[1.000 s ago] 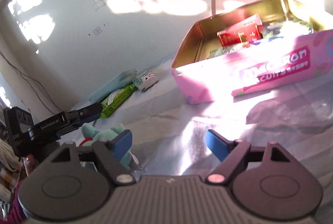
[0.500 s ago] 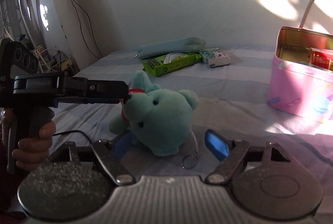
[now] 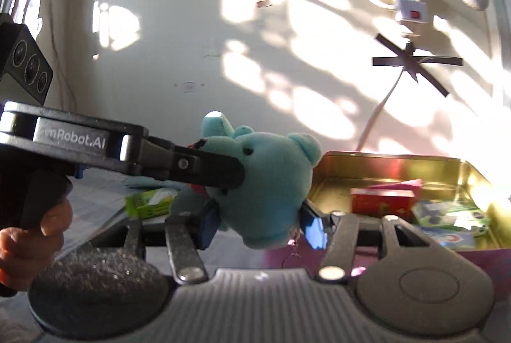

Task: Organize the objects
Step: 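Lower the teal teddy bear into the tin and open both grippers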

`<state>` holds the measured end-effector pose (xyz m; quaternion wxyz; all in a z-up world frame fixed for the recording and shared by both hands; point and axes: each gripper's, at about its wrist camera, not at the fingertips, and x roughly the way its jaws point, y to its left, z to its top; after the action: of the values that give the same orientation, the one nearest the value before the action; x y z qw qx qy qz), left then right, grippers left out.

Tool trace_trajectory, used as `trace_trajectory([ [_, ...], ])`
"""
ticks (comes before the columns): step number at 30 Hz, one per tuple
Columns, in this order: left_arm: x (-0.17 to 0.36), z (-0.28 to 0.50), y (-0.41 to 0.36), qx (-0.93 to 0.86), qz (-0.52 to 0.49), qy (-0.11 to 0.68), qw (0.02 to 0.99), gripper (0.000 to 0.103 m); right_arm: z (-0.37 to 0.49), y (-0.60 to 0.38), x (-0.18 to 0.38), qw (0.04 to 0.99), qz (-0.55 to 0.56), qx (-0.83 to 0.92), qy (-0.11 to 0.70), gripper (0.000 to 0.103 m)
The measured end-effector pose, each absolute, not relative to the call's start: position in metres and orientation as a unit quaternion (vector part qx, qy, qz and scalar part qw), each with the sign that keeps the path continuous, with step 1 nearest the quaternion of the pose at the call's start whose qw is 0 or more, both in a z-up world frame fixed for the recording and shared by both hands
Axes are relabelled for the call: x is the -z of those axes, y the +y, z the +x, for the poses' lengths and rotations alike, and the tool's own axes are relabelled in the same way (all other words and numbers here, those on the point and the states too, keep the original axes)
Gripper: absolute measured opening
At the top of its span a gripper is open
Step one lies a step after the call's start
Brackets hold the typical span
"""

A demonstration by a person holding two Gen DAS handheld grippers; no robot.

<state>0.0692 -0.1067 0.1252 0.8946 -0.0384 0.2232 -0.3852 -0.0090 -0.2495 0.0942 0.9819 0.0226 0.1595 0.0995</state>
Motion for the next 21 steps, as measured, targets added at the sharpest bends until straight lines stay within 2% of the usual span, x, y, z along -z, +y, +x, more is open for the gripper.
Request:
trace_trajectory([
  [6,-0.114,0.100,-0.195,0.415,-0.018,0.261,0.871,0.068,0.008,-0.322,-0.088,0.981,0.024,-0.016,0.190,0.056],
  [9,-0.107,0.106,-0.218,0.402,-0.002,0.269,0.875,0.068,0.012,-0.343,-0.081,0.980,0.028,0.011,0.195,0.065],
  [11,-0.103,0.109,-0.222,0.380,0.004,0.267,0.886,0.069,0.011,-0.352,-0.076,0.982,0.033,0.031,0.185,0.078],
  [15,-0.102,0.114,-0.212,0.350,-0.011,0.278,0.895,0.068,0.003,-0.370,-0.066,0.981,0.083,0.055,0.167,0.079],
  [21,-0.112,0.089,-0.185,0.306,0.009,0.247,0.920,0.069,-0.025,-0.384,-0.064,0.974,0.168,0.072,0.135,0.078],
])
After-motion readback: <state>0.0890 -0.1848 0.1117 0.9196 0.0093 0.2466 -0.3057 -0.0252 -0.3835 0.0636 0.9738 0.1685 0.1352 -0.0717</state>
